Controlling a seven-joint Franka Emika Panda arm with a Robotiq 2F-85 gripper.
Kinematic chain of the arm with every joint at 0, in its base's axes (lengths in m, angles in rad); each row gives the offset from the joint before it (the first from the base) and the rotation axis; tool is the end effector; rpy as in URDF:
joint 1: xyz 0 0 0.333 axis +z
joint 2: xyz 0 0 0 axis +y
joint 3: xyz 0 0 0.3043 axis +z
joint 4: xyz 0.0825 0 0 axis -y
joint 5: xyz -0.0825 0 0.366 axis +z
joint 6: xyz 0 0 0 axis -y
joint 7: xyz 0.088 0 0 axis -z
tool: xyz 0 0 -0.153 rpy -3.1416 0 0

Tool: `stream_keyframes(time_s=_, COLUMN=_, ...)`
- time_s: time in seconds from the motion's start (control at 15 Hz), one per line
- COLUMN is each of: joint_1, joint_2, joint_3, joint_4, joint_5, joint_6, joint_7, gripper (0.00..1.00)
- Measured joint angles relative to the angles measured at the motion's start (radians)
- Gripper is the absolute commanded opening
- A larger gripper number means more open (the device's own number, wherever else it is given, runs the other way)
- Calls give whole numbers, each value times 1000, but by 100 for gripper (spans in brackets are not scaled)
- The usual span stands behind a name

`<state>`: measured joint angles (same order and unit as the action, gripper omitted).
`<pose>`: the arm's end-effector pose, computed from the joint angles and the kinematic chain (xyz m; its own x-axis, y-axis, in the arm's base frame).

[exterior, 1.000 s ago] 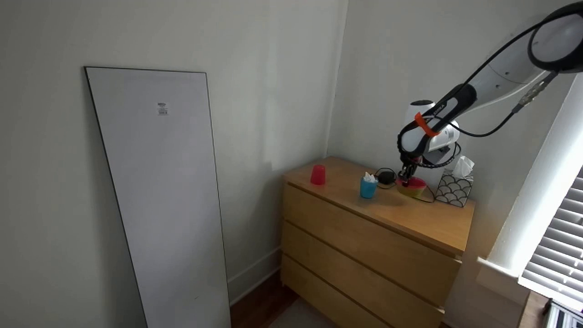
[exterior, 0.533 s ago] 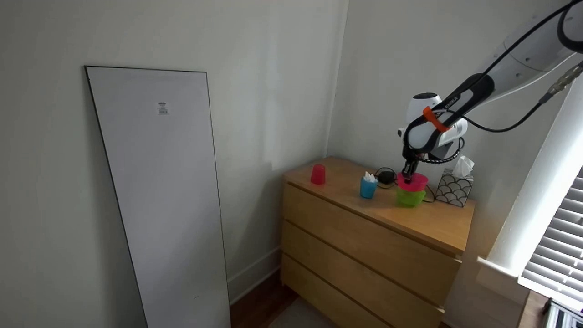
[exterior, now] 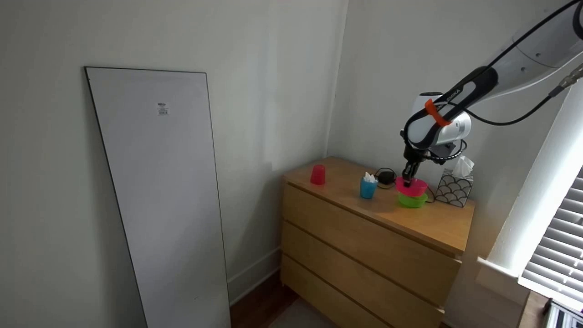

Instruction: Unstack the two bowls on the counter.

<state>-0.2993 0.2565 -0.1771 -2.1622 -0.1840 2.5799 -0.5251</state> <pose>0.5083 -0.2642 0.2521 0.9768 0.2092 0.0449 0.1948 -0.9565 0.2172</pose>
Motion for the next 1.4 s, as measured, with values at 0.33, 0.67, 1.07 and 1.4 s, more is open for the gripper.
stream_keyframes(time_s=0.33, joint_1=6, joint_2=-18, joint_3=45, joint_4=-41, joint_5=32, joint_6=3, joint_7=-12, gripper=1)
stream_keyframes(time_s=0.67, joint_1=27, joint_2=-5, joint_3=64, joint_4=-66, joint_5=29, joint_6=42, joint_7=-16, gripper=1)
stream_keyframes(time_s=1.07, joint_1=35, joint_2=60, joint_3=63, joint_4=-65, joint_5=-14, joint_6=149, joint_7=-14, gripper=1)
stream_keyframes(time_s=1.4, joint_1=36, joint_2=119, joint_3=45, joint_4=-61, joint_5=-77, joint_6=208, joint_7=-3, gripper=10)
